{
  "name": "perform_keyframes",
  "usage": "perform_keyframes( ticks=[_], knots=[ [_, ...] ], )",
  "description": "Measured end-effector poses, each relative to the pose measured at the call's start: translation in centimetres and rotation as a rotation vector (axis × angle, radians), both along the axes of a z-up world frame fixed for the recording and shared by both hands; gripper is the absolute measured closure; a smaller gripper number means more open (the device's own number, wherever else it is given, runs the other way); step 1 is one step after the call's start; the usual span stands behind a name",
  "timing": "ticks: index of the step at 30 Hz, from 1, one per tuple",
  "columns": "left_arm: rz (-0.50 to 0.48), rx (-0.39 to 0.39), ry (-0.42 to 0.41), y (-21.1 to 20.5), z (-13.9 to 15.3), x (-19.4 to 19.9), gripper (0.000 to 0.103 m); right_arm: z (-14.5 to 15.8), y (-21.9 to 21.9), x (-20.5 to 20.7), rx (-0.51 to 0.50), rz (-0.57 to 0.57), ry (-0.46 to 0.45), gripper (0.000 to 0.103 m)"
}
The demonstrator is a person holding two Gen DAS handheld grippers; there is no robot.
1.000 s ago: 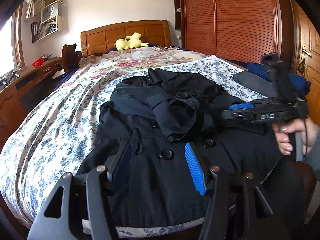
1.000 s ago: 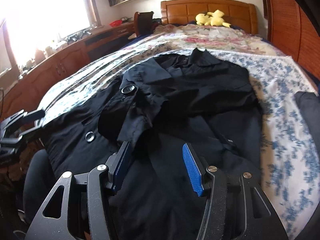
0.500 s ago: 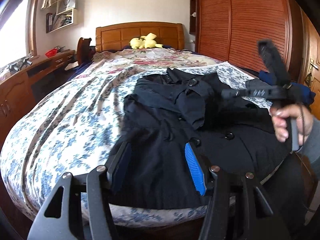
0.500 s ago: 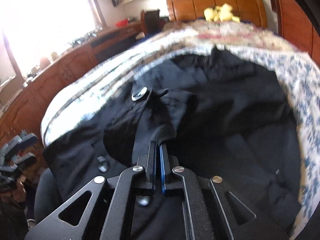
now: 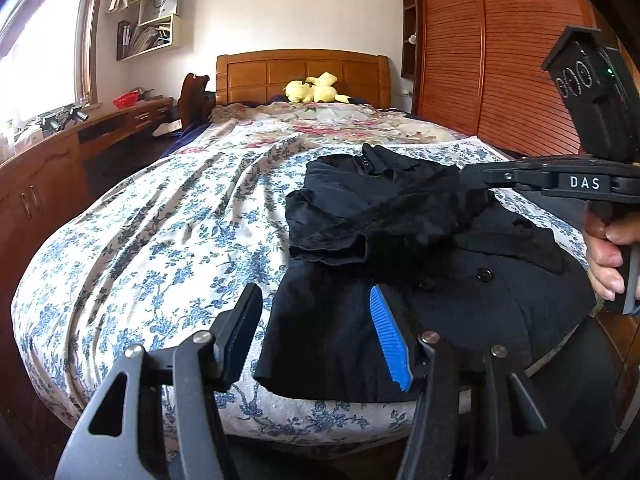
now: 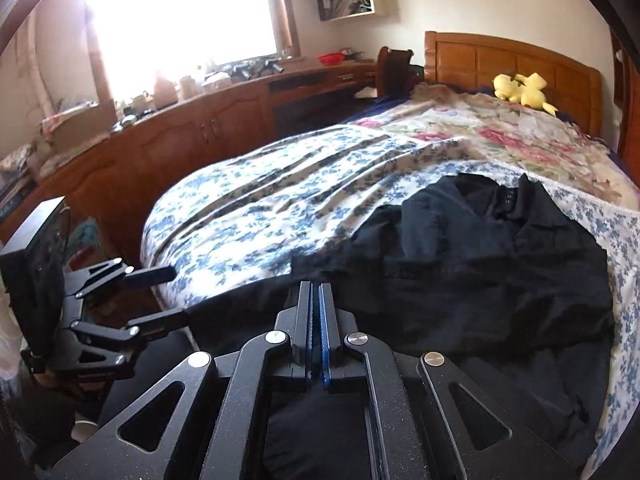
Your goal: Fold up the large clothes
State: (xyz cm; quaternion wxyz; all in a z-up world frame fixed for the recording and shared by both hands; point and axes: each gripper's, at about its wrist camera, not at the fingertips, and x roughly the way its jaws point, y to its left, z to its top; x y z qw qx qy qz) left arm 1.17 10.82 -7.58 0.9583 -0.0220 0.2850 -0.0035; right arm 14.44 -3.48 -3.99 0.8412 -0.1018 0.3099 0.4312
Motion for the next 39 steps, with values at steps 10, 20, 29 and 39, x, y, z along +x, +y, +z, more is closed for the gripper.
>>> perform_keyframes(
  ticks=[10, 20, 29, 39],
  knots=[
    [-0.014, 0.006, 0.030, -0.7, -1.1, 1.3, 0.048, -2.0, -5.7, 2.0, -0.046, -0.138, 0.002, 0.103],
    [-0.018, 0.016, 0.078, -0.9, -3.2, 2.6, 0.048, -5.6, -17.6, 1.3, -0.148, -0.376, 0.034, 0.102],
    [0.026, 0.022, 0.135, 1.1, -4.8, 2.9, 0.048, -7.7, -25.9, -0.4, -0.208, -0.550, 0.064, 0.068],
    [0.061, 0.038, 0.187, 2.4, -6.2, 2.6, 0.048, -9.8, -28.3, -0.7, -0.180, -0.587, 0.134, 0.060]
  ],
)
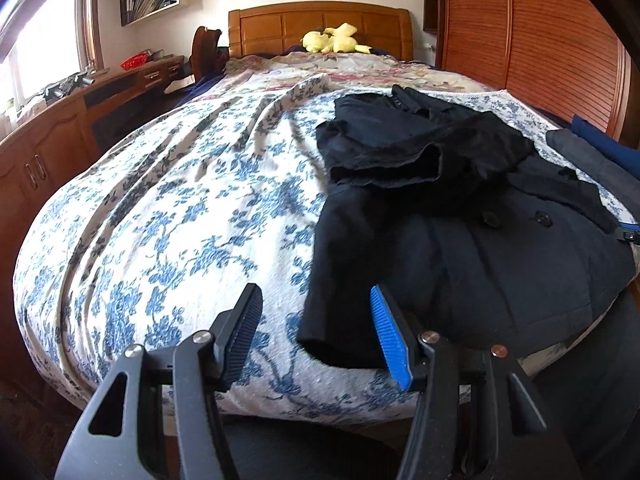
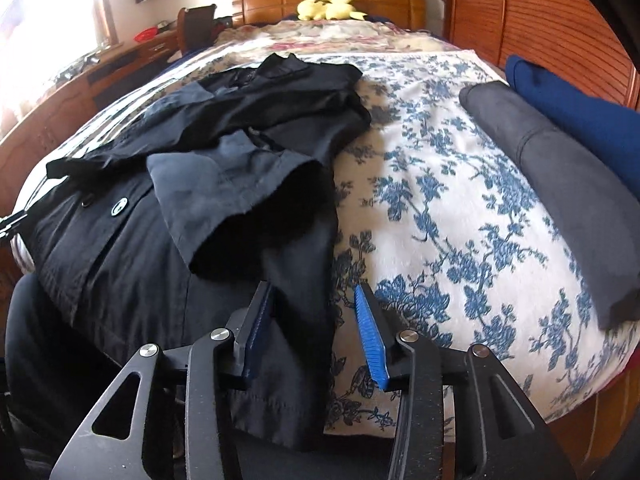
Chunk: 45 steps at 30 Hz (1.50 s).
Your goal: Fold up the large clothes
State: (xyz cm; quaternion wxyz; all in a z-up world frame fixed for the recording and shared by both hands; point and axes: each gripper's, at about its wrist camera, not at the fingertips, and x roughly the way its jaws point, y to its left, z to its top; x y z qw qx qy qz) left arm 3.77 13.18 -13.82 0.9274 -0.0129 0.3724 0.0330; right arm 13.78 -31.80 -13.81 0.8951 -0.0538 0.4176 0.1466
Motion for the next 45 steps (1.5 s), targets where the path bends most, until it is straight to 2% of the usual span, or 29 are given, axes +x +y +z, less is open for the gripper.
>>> perform_keyframes(
  ticks=[10, 14, 15, 20, 25, 26, 27, 28, 29, 34, 37, 45],
  knots=[
    [0.002, -0.025, 0.023, 0.6, -0.9, -0.1, 0.048, 0.7, 1.7, -1.0, 0.087, 0.095, 0.027, 0.060],
    [-0.010, -0.032, 0.014, 0.4, -0.9, -0.2, 0.048, 0.9, 2.5, -1.3, 0.074, 0.110, 0.025, 0.060],
    [-0.019, -0.040, 0.012, 0.4, -0.8, -0.3, 0.056, 0.8, 2.6, -1.3, 0.072, 0.112, 0.027, 0.060],
    [-0.053, -0.062, 0.006, 0.2, -0.7, -0.5, 0.069, -0.2, 2.4, -1.1, 0.057, 0.100, 0.053, 0.060],
    [-0.046, -0.064, 0.016, 0.2, -1.0, -0.2, 0.069, -0.5, 2.3, -1.3, 0.050, 0.103, 0.049, 0.060],
    [-0.046, -0.064, 0.013, 0.2, -1.0, -0.2, 0.074, -0.5, 2.3, -1.3, 0.044, 0.105, 0.046, 0.061],
    [-0.058, -0.081, 0.006, 0.2, -0.8, -0.3, 0.094, -0.5, 2.4, -1.4, 0.037, 0.105, 0.039, 0.075],
    [-0.066, -0.117, -0.003, 0.3, -0.5, -0.4, 0.097, -0.4, 2.5, -1.4, 0.027, 0.104, 0.026, 0.083],
    [-0.060, -0.126, -0.011, 0.4, -0.2, -0.4, 0.099, -0.2, 2.4, -1.4, 0.026, 0.103, 0.020, 0.097],
    [-0.043, -0.143, -0.103, 0.5, 3.5, -1.2, 0.100, 3.0, 1.4, -1.4, 0.092, 0.096, -0.063, 0.101],
    [-0.052, -0.125, -0.172, 0.1, 6.7, -1.9, 0.100, 5.6, 0.9, -1.8, 0.163, 0.087, -0.124, 0.102],
    [-0.052, -0.074, -0.339, 0.4, 14.7, -4.8, 0.100, 11.7, 1.3, -4.1, 0.225, 0.132, -0.243, 0.102]
  ],
)
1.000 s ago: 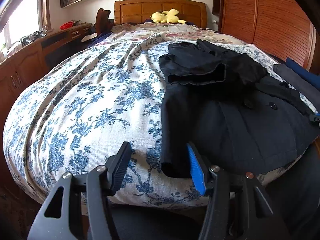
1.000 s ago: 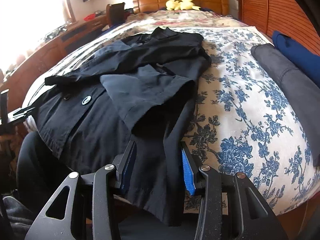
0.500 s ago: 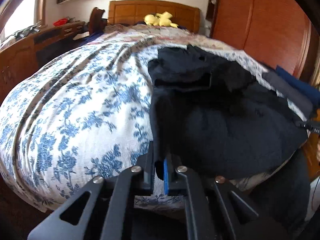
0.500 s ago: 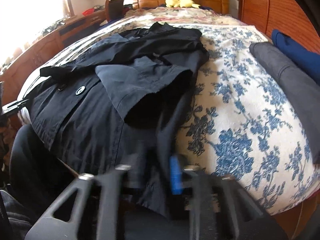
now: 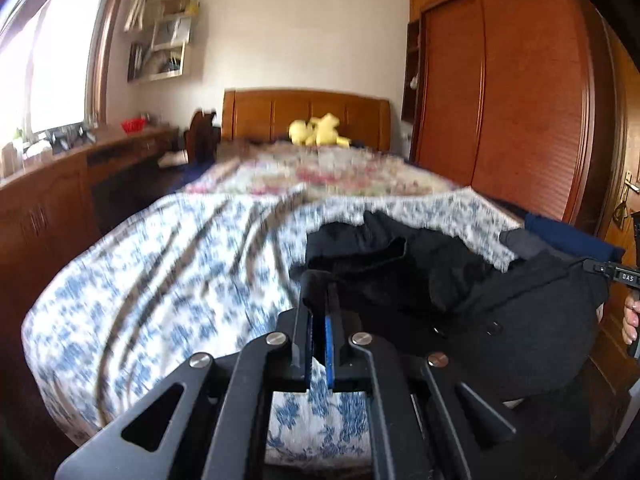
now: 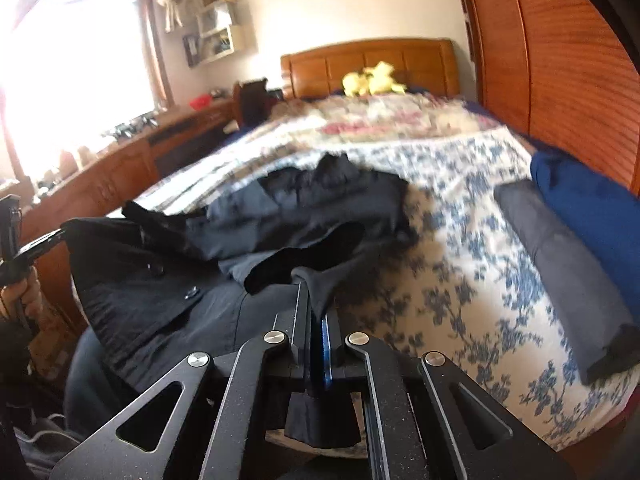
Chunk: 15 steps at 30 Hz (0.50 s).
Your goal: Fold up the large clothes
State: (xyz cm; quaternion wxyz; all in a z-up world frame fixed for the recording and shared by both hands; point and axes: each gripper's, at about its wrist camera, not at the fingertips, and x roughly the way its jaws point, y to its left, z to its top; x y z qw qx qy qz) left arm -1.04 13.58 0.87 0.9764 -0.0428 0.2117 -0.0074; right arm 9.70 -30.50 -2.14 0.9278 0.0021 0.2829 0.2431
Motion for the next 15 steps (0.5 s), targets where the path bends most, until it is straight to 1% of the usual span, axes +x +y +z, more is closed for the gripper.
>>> perform_keyframes(
  ticks=[4, 6, 9, 13, 15],
  knots=[
    [0.002, 0.024, -0.069, 0.0, 3.2, -2.2, 0.100, 3.1, 0.0, -2.2, 0.002, 0.013, -0.064, 0.102],
    [0.000, 0.030, -0.094, -0.1, 4.5, -3.0, 0.100, 4.1, -0.1, -2.9, -0.006, 0.016, -0.088, 0.102],
    [-0.018, 0.026, -0.135, -0.1, 6.6, -4.7, 0.100, 5.9, -0.5, -4.3, -0.010, 0.015, -0.124, 0.102],
    [-0.003, 0.044, -0.167, 0.1, 8.3, -5.9, 0.100, 7.9, -0.8, -7.0, -0.014, 0.023, -0.166, 0.102],
    [0.012, 0.054, -0.163, 0.3, 8.3, -5.5, 0.100, 8.3, -1.0, -7.6, -0.011, 0.030, -0.174, 0.102]
  ],
)
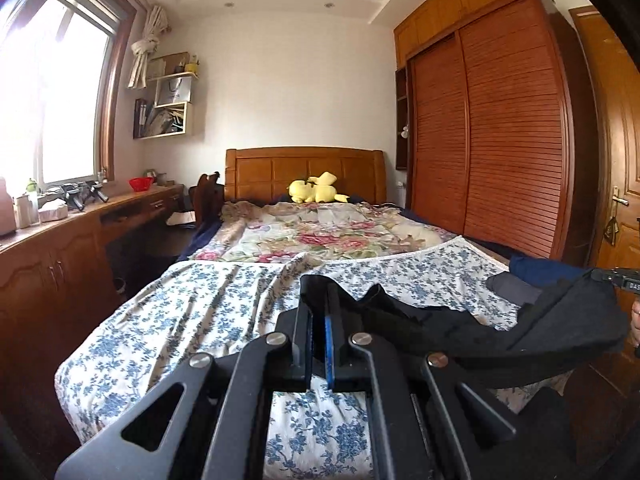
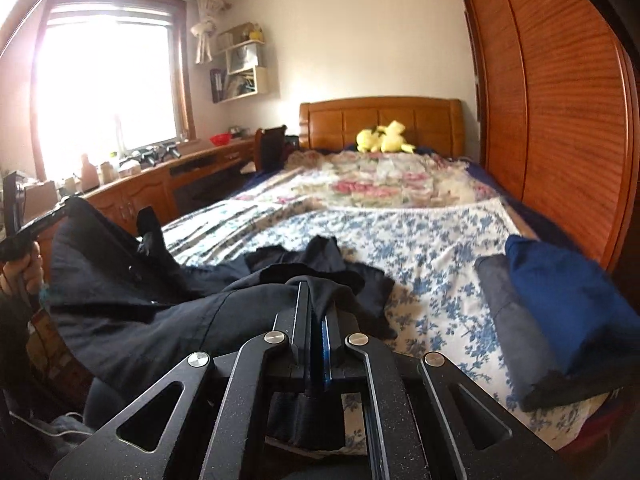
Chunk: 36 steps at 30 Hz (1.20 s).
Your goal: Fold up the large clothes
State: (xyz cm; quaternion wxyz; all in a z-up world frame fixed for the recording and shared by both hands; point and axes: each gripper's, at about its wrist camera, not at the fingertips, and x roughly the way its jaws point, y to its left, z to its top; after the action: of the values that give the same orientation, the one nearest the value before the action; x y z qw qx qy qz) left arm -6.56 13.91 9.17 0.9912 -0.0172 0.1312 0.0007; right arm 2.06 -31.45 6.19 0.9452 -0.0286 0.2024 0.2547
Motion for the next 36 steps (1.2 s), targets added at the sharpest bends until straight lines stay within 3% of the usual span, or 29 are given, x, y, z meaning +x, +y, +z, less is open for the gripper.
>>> perform_keyframes(
  ticks=[5, 10, 16, 28, 36],
  knots=[
    [0.029, 0.001, 0.069, 0.4, -2.5, 3.8, 0.100, -1.7, 0.7, 2.2, -0.040, 0.000, 0.031, 0.102],
    [0.044, 0.019, 0.137, 0.5, -5.7, 8.9, 0.100, -5.2, 2.1, 7.3, -0.094, -0.015, 0.089, 0.102],
    [0.069, 0.031, 0.173, 0.5, -7.3, 15.0, 0.100, -8.6, 3.9, 14.2, -0.133, -0.049, 0.113, 0.102],
    [0.088, 0.090, 0.190, 1.5, -6.0, 27.0, 0.100, -7.9, 6.0, 31.0, -0.109, -0.156, 0.103, 0.102],
    [0.089, 0.072, 0.241, 1.0, -9.3, 32.7, 0.099, -10.3, 7.8, 38.1, -0.187, -0.217, 0.123, 0.102]
  ],
)
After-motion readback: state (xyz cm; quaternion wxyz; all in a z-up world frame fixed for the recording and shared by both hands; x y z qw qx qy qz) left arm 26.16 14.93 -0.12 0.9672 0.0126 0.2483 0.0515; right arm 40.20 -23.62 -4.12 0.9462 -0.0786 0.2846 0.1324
